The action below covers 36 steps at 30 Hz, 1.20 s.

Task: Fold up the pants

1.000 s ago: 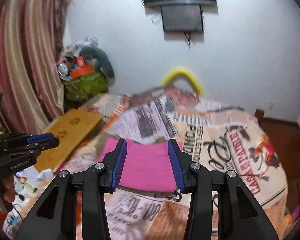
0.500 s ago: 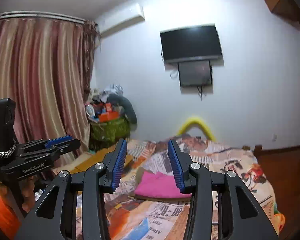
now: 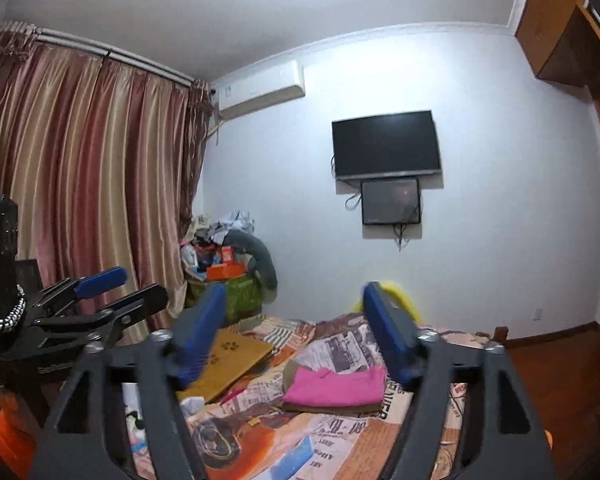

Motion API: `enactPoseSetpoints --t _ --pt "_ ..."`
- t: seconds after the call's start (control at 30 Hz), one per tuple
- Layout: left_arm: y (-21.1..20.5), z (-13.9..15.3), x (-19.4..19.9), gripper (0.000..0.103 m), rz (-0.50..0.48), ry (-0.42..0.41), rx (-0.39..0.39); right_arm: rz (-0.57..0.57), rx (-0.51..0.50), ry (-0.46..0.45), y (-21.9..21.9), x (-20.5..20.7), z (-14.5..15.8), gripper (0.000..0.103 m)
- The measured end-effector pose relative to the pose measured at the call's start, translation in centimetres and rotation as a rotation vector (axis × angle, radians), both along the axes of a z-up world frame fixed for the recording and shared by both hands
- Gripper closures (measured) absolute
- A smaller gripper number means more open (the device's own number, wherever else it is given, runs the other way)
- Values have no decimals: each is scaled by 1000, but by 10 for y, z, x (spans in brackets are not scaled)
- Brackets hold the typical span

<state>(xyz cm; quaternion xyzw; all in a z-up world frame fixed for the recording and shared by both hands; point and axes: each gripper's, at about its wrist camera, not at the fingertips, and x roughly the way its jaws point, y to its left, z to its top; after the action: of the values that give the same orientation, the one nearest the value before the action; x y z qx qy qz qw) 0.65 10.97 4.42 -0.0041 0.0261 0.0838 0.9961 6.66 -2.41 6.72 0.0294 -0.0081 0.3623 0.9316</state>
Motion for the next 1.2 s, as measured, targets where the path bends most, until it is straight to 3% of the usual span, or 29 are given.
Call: enactPoseSetpoints --t 0.07,0.23,1.2 --pt "1 1 -6 1 12 -17 -1 -7 -3 -1 1 -3 1 24" --pt "2 2 -14 0 14 -33 -8 -38 -1 -11 6 -10 3 0" --pt "1 -10 -5 0 -3 13 -22 -74 -9 40 -9 -27 -7 0"
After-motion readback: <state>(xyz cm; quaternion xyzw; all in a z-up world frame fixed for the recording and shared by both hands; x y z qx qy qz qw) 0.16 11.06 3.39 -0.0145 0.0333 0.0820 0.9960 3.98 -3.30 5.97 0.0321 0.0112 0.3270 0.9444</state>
